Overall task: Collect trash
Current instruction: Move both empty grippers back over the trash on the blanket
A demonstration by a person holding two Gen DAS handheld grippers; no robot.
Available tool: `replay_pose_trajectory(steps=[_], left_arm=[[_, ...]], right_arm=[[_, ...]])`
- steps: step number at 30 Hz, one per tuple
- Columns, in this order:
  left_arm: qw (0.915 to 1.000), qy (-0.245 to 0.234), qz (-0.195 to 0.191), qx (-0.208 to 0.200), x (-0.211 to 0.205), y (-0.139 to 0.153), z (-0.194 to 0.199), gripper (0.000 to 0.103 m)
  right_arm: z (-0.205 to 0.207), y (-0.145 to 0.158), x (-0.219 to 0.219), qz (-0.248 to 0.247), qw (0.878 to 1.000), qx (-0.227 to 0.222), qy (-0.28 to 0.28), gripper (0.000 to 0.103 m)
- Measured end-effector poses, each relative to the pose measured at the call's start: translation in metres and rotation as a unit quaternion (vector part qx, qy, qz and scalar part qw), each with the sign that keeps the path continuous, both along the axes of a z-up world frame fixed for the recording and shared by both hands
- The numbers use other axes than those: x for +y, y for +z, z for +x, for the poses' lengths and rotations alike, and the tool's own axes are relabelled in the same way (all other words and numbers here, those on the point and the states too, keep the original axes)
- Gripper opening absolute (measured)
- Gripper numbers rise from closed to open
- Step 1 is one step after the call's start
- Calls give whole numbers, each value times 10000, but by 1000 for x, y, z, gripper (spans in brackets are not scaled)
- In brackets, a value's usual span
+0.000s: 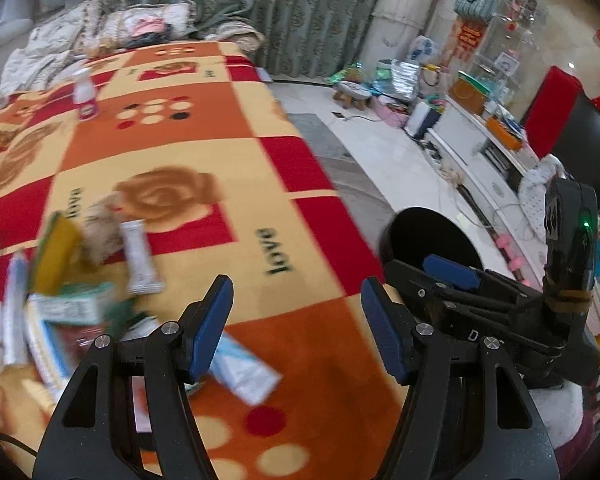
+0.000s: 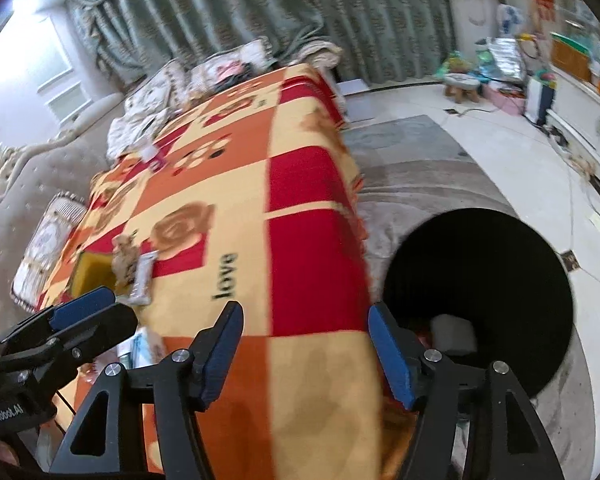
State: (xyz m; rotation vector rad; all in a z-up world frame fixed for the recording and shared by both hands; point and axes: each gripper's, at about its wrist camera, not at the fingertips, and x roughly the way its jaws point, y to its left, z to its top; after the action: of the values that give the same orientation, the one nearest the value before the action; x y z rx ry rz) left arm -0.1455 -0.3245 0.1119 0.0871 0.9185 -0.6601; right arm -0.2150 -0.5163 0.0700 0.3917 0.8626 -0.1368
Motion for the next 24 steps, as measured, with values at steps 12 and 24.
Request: replay_pose_trajectory(steps=[12,24], left_arm=[[9948,985,257,-74,122,-4,24,66],[9717,2319,453,36,258,-25,60,65]], right_arm=[[58,-2,98,44,9949,41,1002,64],[119,-4,158,-58,9851,66,1718,65]])
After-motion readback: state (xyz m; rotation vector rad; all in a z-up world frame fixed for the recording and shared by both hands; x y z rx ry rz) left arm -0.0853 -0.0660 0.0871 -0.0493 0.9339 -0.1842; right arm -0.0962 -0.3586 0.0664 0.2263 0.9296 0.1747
